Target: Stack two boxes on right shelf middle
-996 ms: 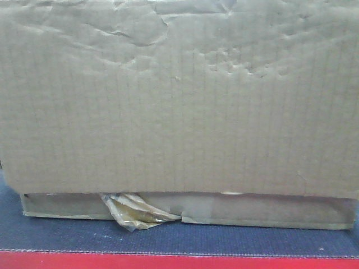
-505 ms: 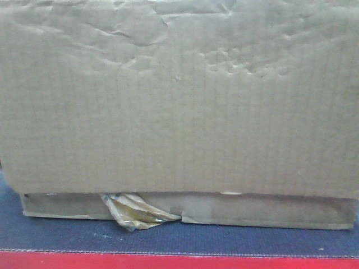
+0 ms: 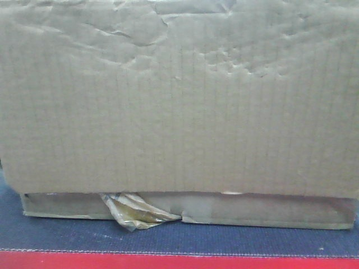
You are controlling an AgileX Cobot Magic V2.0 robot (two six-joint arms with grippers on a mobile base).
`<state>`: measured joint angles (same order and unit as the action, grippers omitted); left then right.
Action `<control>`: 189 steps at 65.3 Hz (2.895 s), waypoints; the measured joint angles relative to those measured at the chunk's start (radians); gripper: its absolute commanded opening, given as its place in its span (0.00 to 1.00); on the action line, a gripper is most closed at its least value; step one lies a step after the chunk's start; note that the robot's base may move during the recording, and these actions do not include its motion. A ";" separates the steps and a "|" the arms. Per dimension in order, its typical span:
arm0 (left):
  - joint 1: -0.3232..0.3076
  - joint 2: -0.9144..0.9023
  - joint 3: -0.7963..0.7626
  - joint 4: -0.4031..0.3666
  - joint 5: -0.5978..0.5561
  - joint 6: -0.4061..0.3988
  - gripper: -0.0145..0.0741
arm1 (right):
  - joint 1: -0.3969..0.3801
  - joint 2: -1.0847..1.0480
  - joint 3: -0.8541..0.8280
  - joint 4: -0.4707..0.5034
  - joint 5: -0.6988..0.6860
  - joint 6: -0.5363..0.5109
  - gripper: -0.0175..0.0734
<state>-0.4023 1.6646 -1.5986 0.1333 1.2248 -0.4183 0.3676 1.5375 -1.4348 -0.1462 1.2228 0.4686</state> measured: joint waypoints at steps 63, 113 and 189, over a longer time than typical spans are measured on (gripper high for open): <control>-0.058 -0.135 -0.047 0.232 -0.052 -0.153 0.04 | 0.089 -0.089 0.000 -0.191 -0.292 0.093 0.02; -0.065 -0.095 -0.200 0.321 -0.345 -0.155 0.04 | -0.070 -0.132 -0.081 -0.303 -0.507 0.135 0.02; -0.067 -0.128 -0.202 0.412 -0.390 -0.157 0.04 | -0.072 -0.129 -0.094 -0.321 -0.598 0.137 0.02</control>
<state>-0.4689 1.5363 -1.8008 0.5453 0.8352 -0.5750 0.2954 1.4089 -1.5283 -0.4670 0.6244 0.6060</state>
